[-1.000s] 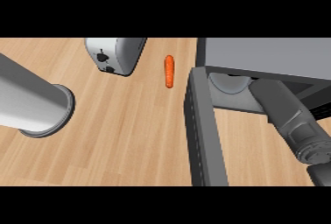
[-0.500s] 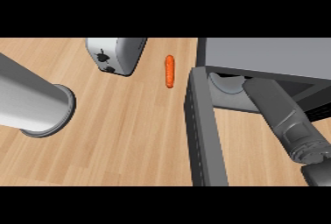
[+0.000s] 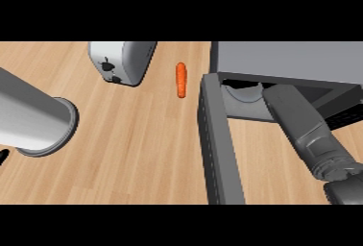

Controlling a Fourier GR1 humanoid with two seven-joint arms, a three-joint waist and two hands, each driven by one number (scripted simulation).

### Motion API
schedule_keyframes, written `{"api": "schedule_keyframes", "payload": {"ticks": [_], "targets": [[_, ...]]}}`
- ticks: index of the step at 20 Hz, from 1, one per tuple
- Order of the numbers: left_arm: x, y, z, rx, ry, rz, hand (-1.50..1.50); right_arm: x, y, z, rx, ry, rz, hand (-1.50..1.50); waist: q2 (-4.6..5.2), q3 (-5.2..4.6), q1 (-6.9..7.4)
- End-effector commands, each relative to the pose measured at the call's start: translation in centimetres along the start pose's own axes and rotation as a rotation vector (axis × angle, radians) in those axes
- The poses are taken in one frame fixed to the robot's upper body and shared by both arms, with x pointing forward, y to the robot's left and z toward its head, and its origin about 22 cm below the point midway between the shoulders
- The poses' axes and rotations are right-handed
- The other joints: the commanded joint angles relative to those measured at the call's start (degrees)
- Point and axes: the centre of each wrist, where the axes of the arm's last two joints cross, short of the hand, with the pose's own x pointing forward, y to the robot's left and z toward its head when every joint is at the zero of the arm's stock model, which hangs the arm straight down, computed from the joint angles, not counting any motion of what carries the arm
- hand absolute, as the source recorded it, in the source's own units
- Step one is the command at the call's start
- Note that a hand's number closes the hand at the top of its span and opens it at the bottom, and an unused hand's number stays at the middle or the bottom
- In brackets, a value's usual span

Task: Pick up the milk, place it into the microwave and close the microwave

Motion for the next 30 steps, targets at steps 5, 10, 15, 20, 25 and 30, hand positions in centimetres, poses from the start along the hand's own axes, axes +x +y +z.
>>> {"api": "schedule_keyframes", "payload": {"ticks": [5, 10, 15, 20, 25, 30], "targets": [[-1.4, -1.5, -1.3, -0.069, -0.006, 0.053, -1.50, -1.5, 0.9, 2.2, 0.013, 0.026, -0.260, -1.50, -1.03, -0.28, -1.89], [-1.2, -3.2, -2.3, -0.104, -0.001, 0.081, 1.50, -3.6, 1.4, 5.2, 0.057, 0.056, -0.416, -1.50, -1.98, -0.32, -3.89], [0.1, -5.4, -2.3, -0.157, 0.051, 0.094, 1.50, -3.7, 1.9, 5.8, 0.132, 0.089, -0.555, -1.50, -2.82, -0.39, -4.83], [-1.5, -7.7, -3.4, -0.172, 0.073, 0.118, 1.50, -7.0, 2.0, 11.4, 0.120, 0.089, -0.614, -1.50, -3.21, -0.46, -5.98], [-3.1, -10.0, -5.3, -0.198, 0.096, 0.125, 1.50, -7.6, 1.9, 13.3, 0.156, 0.102, -0.627, -1.50, -3.48, -0.52, -6.75], [-2.9, -10.2, -7.3, -0.286, 0.088, 0.083, 1.50, -9.9, -0.7, 17.4, 0.139, 0.134, -0.611, -1.50, -3.64, -0.56, -7.52]]}}
